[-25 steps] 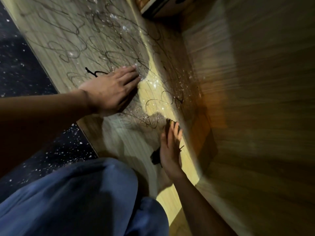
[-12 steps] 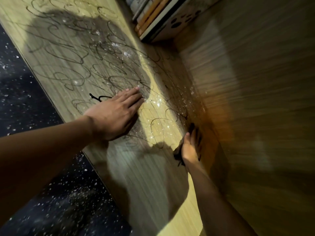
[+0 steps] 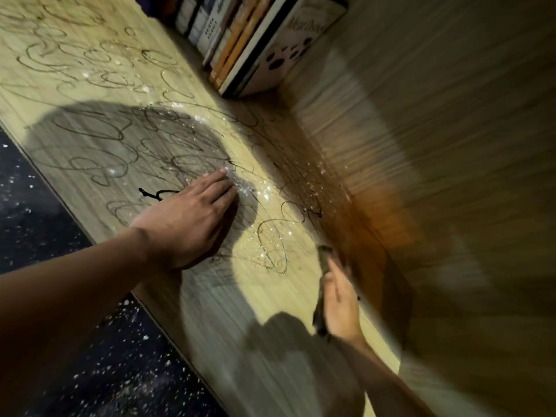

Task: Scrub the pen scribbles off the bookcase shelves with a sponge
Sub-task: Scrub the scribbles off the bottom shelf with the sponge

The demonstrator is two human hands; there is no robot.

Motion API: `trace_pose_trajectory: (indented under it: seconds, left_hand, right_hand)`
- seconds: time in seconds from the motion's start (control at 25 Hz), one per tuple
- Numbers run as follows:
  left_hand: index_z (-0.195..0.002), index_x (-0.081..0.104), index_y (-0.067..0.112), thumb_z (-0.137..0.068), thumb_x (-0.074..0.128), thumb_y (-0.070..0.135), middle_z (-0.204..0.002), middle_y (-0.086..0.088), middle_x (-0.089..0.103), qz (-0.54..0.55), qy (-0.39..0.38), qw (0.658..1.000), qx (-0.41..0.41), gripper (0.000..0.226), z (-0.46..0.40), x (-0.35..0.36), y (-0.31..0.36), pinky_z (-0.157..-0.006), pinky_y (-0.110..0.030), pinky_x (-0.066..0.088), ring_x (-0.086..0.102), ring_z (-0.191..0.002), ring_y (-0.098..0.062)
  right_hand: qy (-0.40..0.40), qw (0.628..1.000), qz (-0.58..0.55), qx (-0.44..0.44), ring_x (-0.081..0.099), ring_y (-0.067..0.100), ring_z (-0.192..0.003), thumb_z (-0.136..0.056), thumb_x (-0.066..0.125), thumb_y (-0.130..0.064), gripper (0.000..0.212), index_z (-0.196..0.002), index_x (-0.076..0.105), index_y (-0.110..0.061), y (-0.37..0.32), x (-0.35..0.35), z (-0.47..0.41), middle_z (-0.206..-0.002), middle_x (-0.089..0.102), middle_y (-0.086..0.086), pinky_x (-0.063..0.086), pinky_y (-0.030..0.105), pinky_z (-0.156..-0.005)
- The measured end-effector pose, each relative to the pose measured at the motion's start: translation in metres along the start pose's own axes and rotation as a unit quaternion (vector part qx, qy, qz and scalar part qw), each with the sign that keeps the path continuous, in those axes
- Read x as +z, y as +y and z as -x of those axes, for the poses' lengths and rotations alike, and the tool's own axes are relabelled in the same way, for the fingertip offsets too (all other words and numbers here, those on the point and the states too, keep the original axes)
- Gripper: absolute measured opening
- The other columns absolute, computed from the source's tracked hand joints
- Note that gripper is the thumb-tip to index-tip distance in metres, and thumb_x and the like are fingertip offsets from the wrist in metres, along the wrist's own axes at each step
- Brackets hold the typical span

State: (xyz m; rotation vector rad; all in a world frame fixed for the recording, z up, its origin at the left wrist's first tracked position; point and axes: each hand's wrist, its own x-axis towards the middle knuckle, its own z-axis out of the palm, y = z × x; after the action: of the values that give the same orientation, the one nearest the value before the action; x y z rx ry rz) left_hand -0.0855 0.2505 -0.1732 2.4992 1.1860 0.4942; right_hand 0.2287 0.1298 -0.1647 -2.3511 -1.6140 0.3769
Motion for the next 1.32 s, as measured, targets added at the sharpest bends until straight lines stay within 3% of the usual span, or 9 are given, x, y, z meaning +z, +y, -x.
trace_pose_trajectory:
  seconds: [0.12,0.36,0.48,0.6,0.8,0.88,1.0,1.12,1.32]
  left_hand:
    - [-0.154,0.016,0.009,-0.085,0.001,0.044,-0.161,-0.011,0.016,-0.033,0.016,0.999,0.011,0.079,0.002,0.002,0.0,-0.115,-0.029,-0.01,-0.001,-0.149,-0.02]
    - [-0.142,0.04,-0.002,-0.09,0.016,0.037,-0.146,-0.022,0.043,-0.064,0.052,0.996,0.031,0.07,0.002,0.01,-0.005,-0.118,-0.038,0.013,0.027,-0.144,-0.031]
    - [-0.142,0.041,-0.002,-0.09,0.019,0.037,-0.145,-0.021,0.044,-0.071,0.054,0.996,0.03,0.069,0.003,0.01,-0.007,-0.119,-0.035,0.012,0.028,-0.143,-0.031]
    - [-0.141,0.043,-0.001,-0.088,0.022,0.038,-0.143,-0.021,0.046,-0.064,0.052,0.996,0.027,0.069,0.0,0.011,-0.006,-0.118,-0.032,0.008,0.031,-0.142,-0.032]
    - [-0.137,0.047,-0.002,-0.09,0.031,0.033,-0.139,-0.021,0.051,-0.075,0.058,0.995,0.031,0.061,0.0,0.01,-0.008,-0.115,-0.026,0.001,0.034,-0.138,-0.028]
    - [-0.137,0.048,-0.003,-0.09,0.032,0.034,-0.139,-0.021,0.051,-0.074,0.057,0.995,0.033,0.062,0.0,0.012,-0.008,-0.115,-0.027,0.004,0.034,-0.137,-0.028]
    - [-0.137,0.047,-0.003,-0.09,0.03,0.036,-0.139,-0.021,0.05,-0.058,0.059,0.996,0.043,0.063,-0.002,0.015,-0.011,-0.115,-0.031,0.01,0.035,-0.138,-0.031]
    - [-0.136,0.049,-0.002,-0.089,0.031,0.034,-0.138,-0.02,0.051,-0.062,0.06,0.995,0.047,0.062,-0.003,0.016,-0.014,-0.116,-0.03,0.009,0.035,-0.138,-0.03]
    - [-0.136,0.049,-0.002,-0.09,0.033,0.034,-0.138,-0.02,0.052,-0.06,0.072,0.995,0.046,0.06,-0.003,0.017,-0.011,-0.116,-0.03,0.01,0.034,-0.138,-0.029]
  right_hand:
    - [0.062,0.974,0.054,0.213,0.021,0.024,-0.145,-0.094,0.027,-0.042,0.059,-0.149,0.006,-0.043,-0.018,0.013,-0.064,-0.159,0.015,-0.004,0.016,0.049,-0.118]
    - [-0.043,0.991,0.021,-0.122,-0.011,0.004,-0.145,-0.101,0.015,-0.052,0.048,-0.148,0.01,-0.046,-0.056,0.013,0.011,-0.157,0.001,-0.022,-0.012,0.029,-0.114]
    - [-0.058,0.997,0.043,0.018,0.011,0.017,-0.148,-0.094,0.015,-0.063,0.053,-0.145,0.01,-0.048,0.013,-0.021,0.002,-0.16,0.013,-0.005,0.008,0.045,-0.121]
    - [0.001,0.98,0.075,0.184,0.008,0.022,-0.148,-0.101,0.03,-0.034,0.056,-0.152,0.008,-0.033,0.02,-0.021,-0.051,-0.162,0.003,-0.003,0.012,0.046,-0.119]
    - [-0.005,0.997,0.031,-0.072,0.0,0.008,-0.147,-0.103,0.03,-0.032,0.046,-0.148,0.021,-0.04,-0.049,0.007,-0.009,-0.157,0.005,-0.018,0.003,0.034,-0.119]
    - [0.028,0.994,0.024,-0.102,0.039,0.01,-0.137,-0.099,0.034,-0.046,0.044,-0.142,0.025,-0.055,-0.024,0.005,0.01,-0.155,0.003,-0.021,0.032,0.034,-0.112]
    - [0.136,0.983,0.069,0.106,0.069,0.026,-0.097,-0.079,0.041,-0.077,0.047,-0.125,0.034,-0.071,0.029,-0.002,-0.014,-0.152,0.035,0.002,0.058,0.044,-0.078]
    - [0.2,0.946,0.044,0.25,0.062,0.031,-0.107,-0.087,0.037,-0.064,0.042,-0.127,0.047,-0.057,0.039,-0.01,-0.062,-0.131,0.058,0.004,0.05,0.05,-0.092]
    - [0.162,0.955,0.07,0.237,0.035,0.033,-0.135,-0.102,0.028,-0.031,0.042,-0.14,0.044,-0.026,-0.007,-0.02,-0.137,-0.15,0.037,0.009,0.029,0.049,-0.111]
